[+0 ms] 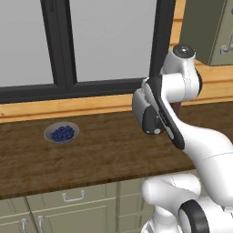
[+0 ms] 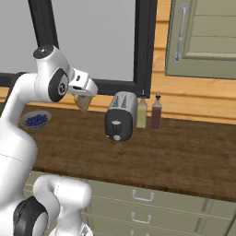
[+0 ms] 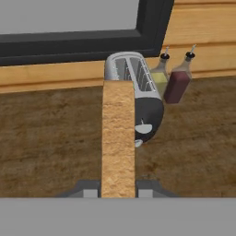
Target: Start the toaster. Once the lever pops up, take the bread to the plate on the dining counter.
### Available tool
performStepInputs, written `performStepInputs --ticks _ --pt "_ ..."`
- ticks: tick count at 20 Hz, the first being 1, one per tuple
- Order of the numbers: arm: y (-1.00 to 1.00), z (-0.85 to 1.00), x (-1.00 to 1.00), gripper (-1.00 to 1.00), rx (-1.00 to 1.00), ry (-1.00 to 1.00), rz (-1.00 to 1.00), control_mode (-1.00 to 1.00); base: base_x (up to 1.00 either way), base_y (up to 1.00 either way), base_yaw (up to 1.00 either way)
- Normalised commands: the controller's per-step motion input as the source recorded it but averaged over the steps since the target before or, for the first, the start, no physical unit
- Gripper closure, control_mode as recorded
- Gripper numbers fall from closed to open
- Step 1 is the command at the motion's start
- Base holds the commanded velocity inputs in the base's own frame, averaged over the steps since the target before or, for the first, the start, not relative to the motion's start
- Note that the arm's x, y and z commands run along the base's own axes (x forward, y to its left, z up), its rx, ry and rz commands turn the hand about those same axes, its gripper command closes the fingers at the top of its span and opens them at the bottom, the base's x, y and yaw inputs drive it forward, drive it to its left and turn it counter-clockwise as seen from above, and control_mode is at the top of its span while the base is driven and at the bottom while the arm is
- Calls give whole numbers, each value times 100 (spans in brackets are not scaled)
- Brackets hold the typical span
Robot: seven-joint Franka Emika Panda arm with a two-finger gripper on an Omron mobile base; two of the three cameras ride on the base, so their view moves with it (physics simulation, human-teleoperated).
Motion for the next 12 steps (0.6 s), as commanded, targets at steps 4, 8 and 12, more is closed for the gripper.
performStepInputs --ticks 4,8,12 --pt "-9 -33 -38 100 0 0 1 -100 0 0 0" --pt "-1 -36 -62 100 0 0 3 -100 0 0 0" --pt "0 -7 -17 100 0 0 0 -100 0 0 0"
